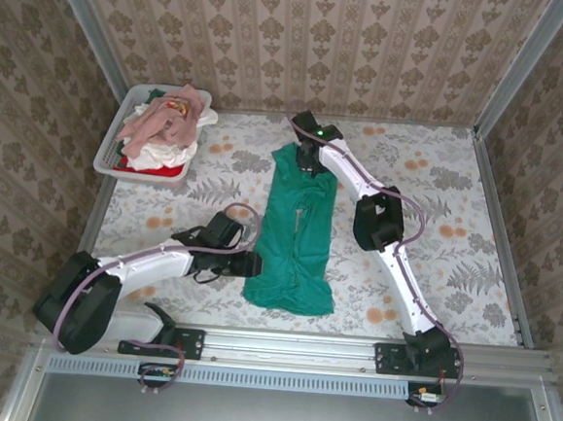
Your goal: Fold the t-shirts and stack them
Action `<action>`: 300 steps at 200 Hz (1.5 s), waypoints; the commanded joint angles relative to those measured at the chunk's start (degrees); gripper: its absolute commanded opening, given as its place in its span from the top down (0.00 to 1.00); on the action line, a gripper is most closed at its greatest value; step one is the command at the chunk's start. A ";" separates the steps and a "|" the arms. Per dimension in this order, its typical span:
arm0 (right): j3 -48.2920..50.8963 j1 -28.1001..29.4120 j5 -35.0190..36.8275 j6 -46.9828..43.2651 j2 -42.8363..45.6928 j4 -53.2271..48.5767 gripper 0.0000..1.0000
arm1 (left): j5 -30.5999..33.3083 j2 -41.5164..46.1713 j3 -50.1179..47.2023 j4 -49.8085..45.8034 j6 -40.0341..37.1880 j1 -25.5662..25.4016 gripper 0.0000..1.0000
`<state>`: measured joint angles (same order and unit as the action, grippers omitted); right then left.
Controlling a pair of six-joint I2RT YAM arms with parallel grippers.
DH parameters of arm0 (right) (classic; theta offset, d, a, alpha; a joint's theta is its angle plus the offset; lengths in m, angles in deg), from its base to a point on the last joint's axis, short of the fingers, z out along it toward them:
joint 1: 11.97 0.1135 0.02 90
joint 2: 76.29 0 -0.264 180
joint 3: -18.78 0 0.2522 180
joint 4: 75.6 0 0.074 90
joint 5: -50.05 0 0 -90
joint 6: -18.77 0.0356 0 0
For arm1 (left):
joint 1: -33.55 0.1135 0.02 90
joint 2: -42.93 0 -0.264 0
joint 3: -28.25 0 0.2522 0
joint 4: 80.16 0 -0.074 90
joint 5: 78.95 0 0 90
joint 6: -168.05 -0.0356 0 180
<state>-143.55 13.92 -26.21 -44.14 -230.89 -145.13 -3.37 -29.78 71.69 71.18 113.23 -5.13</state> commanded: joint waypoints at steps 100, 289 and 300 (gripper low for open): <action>-0.74 -2.13 -7.41 -0.09 9.73 5.46 0.91 | -2.37 -0.68 -3.38 2.77 4.09 -0.97 0.36; 14.32 -8.29 -4.20 7.50 10.21 6.55 0.63 | -1.08 -1.94 -10.23 9.40 11.52 -7.45 0.41; 15.06 -8.65 -5.06 7.45 10.83 6.16 0.61 | -0.97 -1.59 -10.59 9.36 11.84 -7.49 0.41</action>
<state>-126.57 6.00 -30.76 -37.78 -219.22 -134.68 4.11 -27.37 66.09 78.44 121.60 -9.98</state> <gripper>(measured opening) 0.376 0.594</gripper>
